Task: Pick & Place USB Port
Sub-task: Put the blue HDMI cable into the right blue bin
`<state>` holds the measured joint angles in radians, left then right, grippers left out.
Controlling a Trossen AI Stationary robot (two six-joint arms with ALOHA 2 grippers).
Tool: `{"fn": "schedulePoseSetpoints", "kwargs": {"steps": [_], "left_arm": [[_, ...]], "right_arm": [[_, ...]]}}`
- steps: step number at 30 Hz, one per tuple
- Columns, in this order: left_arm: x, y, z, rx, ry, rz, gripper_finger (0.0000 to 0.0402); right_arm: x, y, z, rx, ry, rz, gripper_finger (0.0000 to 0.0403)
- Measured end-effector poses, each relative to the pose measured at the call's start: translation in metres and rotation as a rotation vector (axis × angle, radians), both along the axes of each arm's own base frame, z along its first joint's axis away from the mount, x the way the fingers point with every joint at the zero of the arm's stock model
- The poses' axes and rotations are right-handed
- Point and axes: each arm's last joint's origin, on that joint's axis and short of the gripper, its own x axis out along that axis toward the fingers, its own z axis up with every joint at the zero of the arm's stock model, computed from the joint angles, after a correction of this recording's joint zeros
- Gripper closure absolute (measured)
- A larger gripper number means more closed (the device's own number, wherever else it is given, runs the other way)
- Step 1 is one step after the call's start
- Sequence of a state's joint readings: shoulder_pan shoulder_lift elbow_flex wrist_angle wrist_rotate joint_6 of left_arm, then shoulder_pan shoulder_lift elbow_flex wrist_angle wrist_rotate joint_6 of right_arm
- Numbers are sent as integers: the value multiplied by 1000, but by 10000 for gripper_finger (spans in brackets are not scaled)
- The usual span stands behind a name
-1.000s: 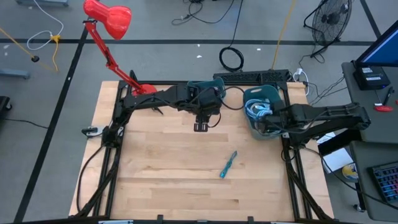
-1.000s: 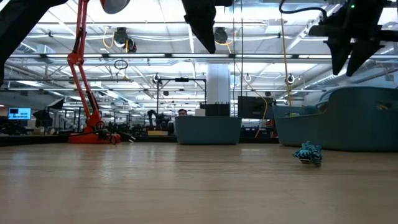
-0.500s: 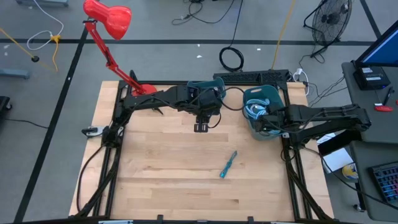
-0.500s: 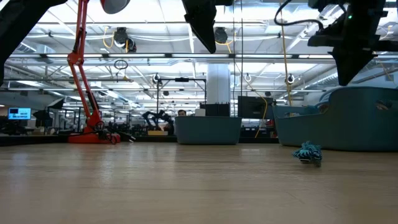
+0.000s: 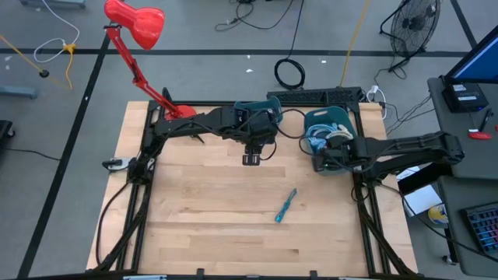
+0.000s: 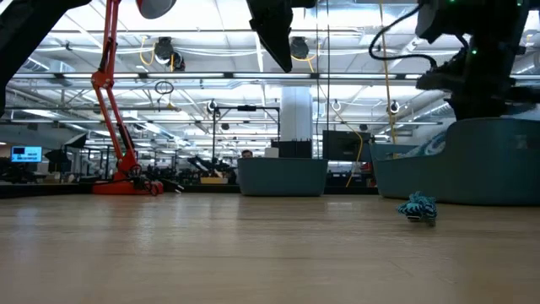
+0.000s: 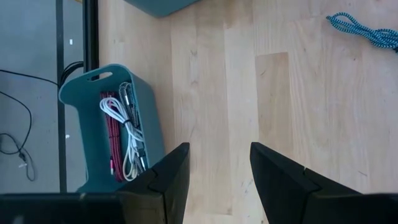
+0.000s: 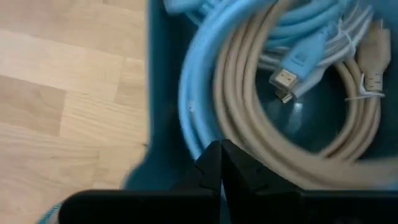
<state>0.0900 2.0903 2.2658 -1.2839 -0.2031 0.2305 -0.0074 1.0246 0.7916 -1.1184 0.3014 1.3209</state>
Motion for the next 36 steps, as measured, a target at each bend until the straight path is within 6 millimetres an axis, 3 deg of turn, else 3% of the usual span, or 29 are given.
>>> {"fn": "schedulePoseSetpoints", "kwargs": {"steps": [6,13,22,28,36], "left_arm": [[-1,0,0,4,10,-10,229],[-1,0,-1,8,21,-18,229],[-1,0,-1,10,22,-23,229],[-1,0,-1,10,19,-22,229],[0,0,0,11,10,-23,229]], "right_arm": [[-2,0,-5,-8,9,-10,403],[5,-3,28,-117,-69,-15,403],[-13,-7,65,-243,37,-102,403],[-15,-10,53,-143,92,-100,403],[-21,-16,28,-142,177,-144,403]]}}
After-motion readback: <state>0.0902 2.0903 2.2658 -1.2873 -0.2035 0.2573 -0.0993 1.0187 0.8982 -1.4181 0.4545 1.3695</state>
